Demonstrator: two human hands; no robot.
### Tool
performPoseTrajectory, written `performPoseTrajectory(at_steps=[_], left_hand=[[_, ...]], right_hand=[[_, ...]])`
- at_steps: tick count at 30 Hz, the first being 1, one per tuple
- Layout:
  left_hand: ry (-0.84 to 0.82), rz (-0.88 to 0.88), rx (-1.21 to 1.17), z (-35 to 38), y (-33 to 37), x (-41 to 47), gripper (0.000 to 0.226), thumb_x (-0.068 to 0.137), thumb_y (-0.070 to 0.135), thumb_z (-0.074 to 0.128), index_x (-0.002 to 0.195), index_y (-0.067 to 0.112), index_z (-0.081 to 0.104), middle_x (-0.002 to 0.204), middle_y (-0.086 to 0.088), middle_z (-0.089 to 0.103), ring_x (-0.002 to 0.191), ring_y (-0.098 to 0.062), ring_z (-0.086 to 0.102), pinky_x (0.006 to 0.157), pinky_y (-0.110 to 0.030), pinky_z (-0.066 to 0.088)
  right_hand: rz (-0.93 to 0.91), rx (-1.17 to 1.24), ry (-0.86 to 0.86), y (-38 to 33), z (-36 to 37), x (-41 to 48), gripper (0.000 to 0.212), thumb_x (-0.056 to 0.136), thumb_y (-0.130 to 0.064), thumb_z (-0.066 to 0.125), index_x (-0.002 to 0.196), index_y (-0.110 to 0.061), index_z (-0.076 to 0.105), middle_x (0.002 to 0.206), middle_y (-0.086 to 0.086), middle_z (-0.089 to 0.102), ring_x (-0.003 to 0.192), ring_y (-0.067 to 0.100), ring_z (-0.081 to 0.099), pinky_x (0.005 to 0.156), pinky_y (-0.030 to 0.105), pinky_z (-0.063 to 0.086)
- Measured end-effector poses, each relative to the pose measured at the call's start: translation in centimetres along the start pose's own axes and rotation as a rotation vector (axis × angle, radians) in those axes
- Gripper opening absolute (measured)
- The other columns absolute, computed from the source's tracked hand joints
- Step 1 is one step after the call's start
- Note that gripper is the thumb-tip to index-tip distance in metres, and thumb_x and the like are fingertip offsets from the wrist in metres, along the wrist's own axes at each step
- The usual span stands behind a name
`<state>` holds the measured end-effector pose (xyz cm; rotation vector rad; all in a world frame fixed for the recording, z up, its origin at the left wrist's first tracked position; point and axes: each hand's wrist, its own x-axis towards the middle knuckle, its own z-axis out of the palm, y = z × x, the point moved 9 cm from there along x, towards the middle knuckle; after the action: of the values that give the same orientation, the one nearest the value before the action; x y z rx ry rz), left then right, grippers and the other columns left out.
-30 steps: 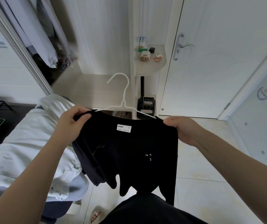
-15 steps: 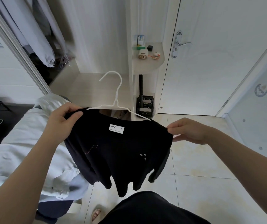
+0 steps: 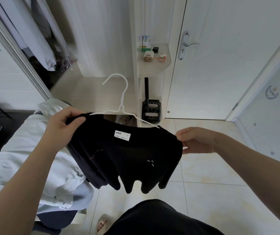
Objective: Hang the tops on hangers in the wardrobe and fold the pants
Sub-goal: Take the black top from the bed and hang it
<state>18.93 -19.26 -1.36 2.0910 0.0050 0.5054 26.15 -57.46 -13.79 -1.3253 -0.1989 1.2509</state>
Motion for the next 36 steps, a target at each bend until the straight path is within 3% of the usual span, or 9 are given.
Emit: performPoseTrajectory(at_steps=[3, 7, 12, 16, 21, 24, 29, 34, 36], left_hand=[[-0.008, 0.015, -0.014, 0.5, 0.5, 0.1, 0.010, 0.085, 0.028, 0.068, 0.087, 0.038, 0.071, 0.085, 0.015, 0.071, 0.082, 0.001, 0.064, 0.077, -0.008, 0.047], [0.011, 0.029, -0.012, 0.7, 1.1, 0.4, 0.007, 0.084, 0.035, 0.068, 0.090, 0.036, 0.071, 0.087, 0.012, 0.071, 0.085, -0.002, 0.065, 0.078, -0.009, 0.047], [0.018, 0.078, 0.030, 1.2, 2.2, 0.1, 0.008, 0.084, 0.037, 0.067, 0.089, 0.042, 0.068, 0.088, 0.011, 0.070, 0.087, -0.005, 0.064, 0.081, -0.011, 0.046], [0.044, 0.117, 0.089, 1.9, 3.2, -0.4, 0.017, 0.085, 0.034, 0.065, 0.089, 0.050, 0.065, 0.092, 0.016, 0.069, 0.093, -0.007, 0.063, 0.087, -0.016, 0.046], [-0.019, 0.186, 0.158, 3.8, 4.8, -1.0, 0.022, 0.086, 0.024, 0.066, 0.093, 0.045, 0.068, 0.098, 0.022, 0.067, 0.102, -0.010, 0.060, 0.093, -0.016, 0.042], [-0.035, 0.191, 0.165, 4.4, 5.4, -1.2, 0.017, 0.086, 0.023, 0.068, 0.097, 0.036, 0.070, 0.099, 0.017, 0.068, 0.103, -0.010, 0.059, 0.094, -0.017, 0.041], [-0.065, 0.194, 0.244, 3.7, 5.2, -1.1, 0.024, 0.087, 0.000, 0.075, 0.096, 0.022, 0.073, 0.093, 0.014, 0.068, 0.100, -0.008, 0.058, 0.091, -0.011, 0.038], [-0.079, 0.203, 0.344, 3.2, 4.4, -0.9, 0.022, 0.088, 0.002, 0.074, 0.099, 0.020, 0.075, 0.094, 0.017, 0.069, 0.097, -0.002, 0.058, 0.090, -0.011, 0.038], [-0.056, 0.206, 0.411, 3.1, 4.0, -0.6, 0.017, 0.089, 0.005, 0.074, 0.100, 0.017, 0.076, 0.094, 0.014, 0.069, 0.094, -0.007, 0.059, 0.091, -0.022, 0.044]], right_hand=[[0.060, -0.057, -0.137, 0.7, 1.9, 0.1, 0.037, 0.086, -0.038, 0.075, 0.103, -0.006, 0.070, 0.096, 0.010, 0.060, 0.095, 0.028, 0.056, 0.097, 0.041, 0.044], [0.114, 0.052, -0.162, 0.7, 2.5, -0.1, 0.042, 0.079, -0.043, 0.081, 0.104, -0.010, 0.072, 0.094, 0.006, 0.068, 0.086, 0.022, 0.064, 0.086, 0.036, 0.051], [0.083, -0.002, -0.261, -0.1, 4.5, -0.3, 0.025, 0.094, -0.031, 0.066, 0.109, -0.012, 0.074, 0.095, 0.002, 0.073, 0.086, 0.017, 0.069, 0.082, 0.032, 0.053], [0.129, -0.019, -0.254, 0.0, 5.3, -0.1, 0.047, 0.095, -0.029, 0.061, 0.141, -0.029, 0.057, 0.142, 0.004, 0.058, 0.116, 0.023, 0.057, 0.102, 0.040, 0.046], [0.272, -0.143, -0.255, 0.0, 7.3, 0.8, 0.034, 0.095, -0.043, 0.055, 0.118, -0.025, 0.073, 0.106, -0.004, 0.068, 0.091, 0.011, 0.067, 0.082, 0.027, 0.056], [0.284, -0.348, -0.299, 0.0, 8.3, 1.8, 0.022, 0.096, -0.018, 0.061, 0.114, -0.022, 0.073, 0.105, -0.001, 0.073, 0.090, 0.013, 0.071, 0.078, 0.026, 0.058], [0.290, -0.810, 0.116, -1.0, 3.5, 2.5, 0.019, 0.083, -0.007, 0.062, 0.084, -0.022, 0.073, 0.082, 0.001, 0.072, 0.077, 0.017, 0.072, 0.067, 0.032, 0.061], [0.196, -0.941, 0.618, -5.2, -2.0, 0.6, 0.031, 0.085, 0.001, 0.044, 0.096, -0.013, 0.070, 0.096, 0.009, 0.064, 0.083, 0.026, 0.067, 0.064, 0.035, 0.063], [0.145, -0.940, 0.740, -6.9, -2.4, -0.3, 0.033, 0.087, -0.001, 0.043, 0.096, -0.018, 0.069, 0.101, 0.011, 0.064, 0.083, 0.030, 0.071, 0.063, 0.036, 0.064]])
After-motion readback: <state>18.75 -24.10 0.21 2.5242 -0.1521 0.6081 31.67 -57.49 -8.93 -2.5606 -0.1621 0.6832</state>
